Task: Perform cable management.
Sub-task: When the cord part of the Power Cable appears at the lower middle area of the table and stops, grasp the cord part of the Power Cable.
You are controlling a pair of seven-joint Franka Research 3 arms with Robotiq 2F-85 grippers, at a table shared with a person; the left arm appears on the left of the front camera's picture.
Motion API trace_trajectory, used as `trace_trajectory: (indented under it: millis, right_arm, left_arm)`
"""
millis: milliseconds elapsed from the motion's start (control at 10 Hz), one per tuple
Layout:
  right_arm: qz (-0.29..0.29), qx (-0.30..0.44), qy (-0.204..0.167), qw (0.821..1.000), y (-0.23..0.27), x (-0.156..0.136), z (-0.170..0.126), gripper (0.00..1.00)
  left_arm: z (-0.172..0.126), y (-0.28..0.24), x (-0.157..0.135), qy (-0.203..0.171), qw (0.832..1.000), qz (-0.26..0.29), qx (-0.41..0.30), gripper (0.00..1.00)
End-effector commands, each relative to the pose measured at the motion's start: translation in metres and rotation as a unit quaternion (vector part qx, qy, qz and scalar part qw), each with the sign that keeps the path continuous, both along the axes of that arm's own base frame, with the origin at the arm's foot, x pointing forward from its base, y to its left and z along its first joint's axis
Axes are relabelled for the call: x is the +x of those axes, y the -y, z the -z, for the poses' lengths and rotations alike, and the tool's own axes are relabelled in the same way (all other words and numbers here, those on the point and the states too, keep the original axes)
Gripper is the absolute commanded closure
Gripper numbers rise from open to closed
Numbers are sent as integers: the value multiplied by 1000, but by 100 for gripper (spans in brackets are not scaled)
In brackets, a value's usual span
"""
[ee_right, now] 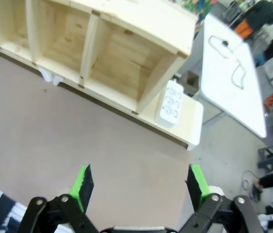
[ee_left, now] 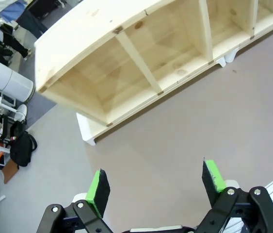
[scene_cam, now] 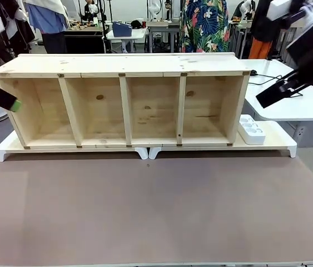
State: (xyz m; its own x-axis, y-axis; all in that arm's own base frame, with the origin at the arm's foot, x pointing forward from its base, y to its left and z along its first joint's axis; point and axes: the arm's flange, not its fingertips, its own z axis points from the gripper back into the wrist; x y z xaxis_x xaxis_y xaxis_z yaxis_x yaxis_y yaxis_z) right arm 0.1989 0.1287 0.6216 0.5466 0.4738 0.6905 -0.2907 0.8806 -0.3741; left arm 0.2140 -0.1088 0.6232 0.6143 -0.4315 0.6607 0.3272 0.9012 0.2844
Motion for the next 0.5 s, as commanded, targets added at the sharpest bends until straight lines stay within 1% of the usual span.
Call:
trace_trajectory:
  millis: [0, 100, 300, 400]
  right_arm:
    - [13, 16, 15, 1000, 41, -50, 108, 0]
    - [16, 23, 19, 999, 45, -54, 109, 0]
    - [17, 30, 20, 999, 50, -54, 113, 0]
    - [14, 13, 17, 1000, 10, -31, -12, 0]
  left_arm:
    - [149, -55, -71, 14, 1000, -6, -28, 0]
    - [152, -61, -75, 15, 999, -12, -37, 0]
    - [159, -62, -70, 2, 999, -19, -42, 0]
    - [-17, -27, -40, 6, 1000, -18, -23, 0]
